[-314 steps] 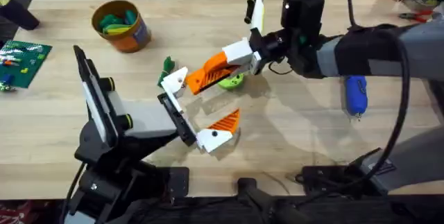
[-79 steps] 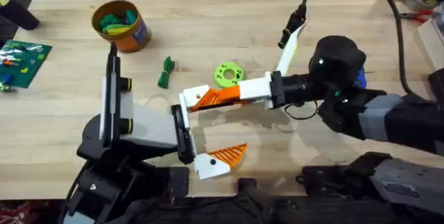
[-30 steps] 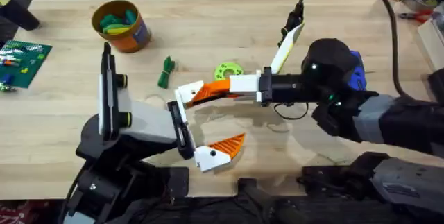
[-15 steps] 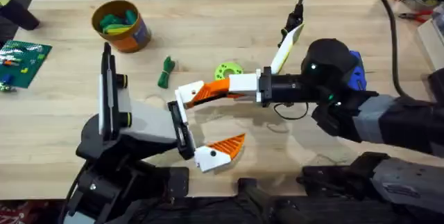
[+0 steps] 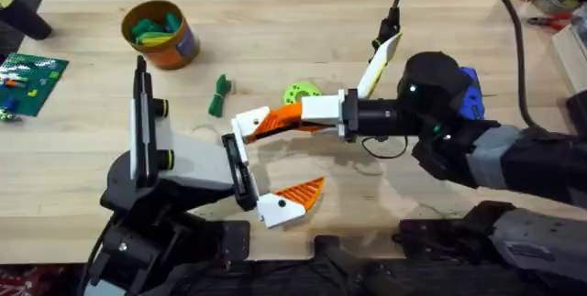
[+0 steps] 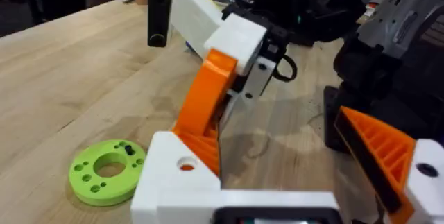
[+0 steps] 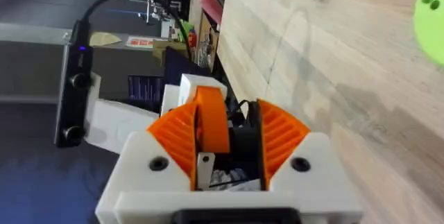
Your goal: Pick up the gripper from the table and insert it into the empty holder that is missing its gripper. Then pick up a screw, insert it into the mounting hole, and use the screwdriver to tighten it. Finally, clean up the table by picking up the vegetable and placing it into the bucket.
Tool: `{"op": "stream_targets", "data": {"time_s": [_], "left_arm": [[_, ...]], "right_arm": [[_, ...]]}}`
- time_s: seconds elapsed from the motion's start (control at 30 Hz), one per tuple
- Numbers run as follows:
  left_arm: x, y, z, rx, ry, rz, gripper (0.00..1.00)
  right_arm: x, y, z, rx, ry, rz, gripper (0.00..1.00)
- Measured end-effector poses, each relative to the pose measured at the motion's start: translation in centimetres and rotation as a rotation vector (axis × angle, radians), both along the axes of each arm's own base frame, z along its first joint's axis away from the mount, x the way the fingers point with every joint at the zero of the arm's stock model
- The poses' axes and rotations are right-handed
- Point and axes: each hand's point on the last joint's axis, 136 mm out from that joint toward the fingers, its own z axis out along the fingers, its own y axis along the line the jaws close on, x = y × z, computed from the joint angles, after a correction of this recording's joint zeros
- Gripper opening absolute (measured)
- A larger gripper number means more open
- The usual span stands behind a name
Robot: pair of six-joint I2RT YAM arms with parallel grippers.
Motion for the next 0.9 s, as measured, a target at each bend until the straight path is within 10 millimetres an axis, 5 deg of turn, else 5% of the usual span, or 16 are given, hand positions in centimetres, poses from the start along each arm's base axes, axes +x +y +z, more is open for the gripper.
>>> {"op": "stream_targets", "data": {"time_s": [0.3,0.37,0.47,0.67,0.9], "left_arm": [[-0.7,-0.2,0.0,0.001,-0.005,-0.039,0.993],[-0.8,-0.3,0.0,0.001,-0.010,-0.051,0.993],[-1.2,-0.4,0.0,0.003,-0.018,-0.071,0.993],[-1.3,-0.4,0.0,0.003,-0.019,-0.079,0.993],[-1.4,-0.4,0.0,0.003,-0.019,-0.085,0.993]], "right_arm": [[0.3,0.0,-0.3,-0.010,0.005,-0.019,0.531],[0.4,-0.1,-0.4,-0.013,0.006,-0.026,0.588],[0.7,-0.1,-0.7,-0.021,0.013,-0.041,0.800],[1.1,-0.4,-0.8,-0.023,0.014,-0.056,0.954],[2.0,-1.1,-0.8,-0.022,0.016,-0.088,0.992]]}}
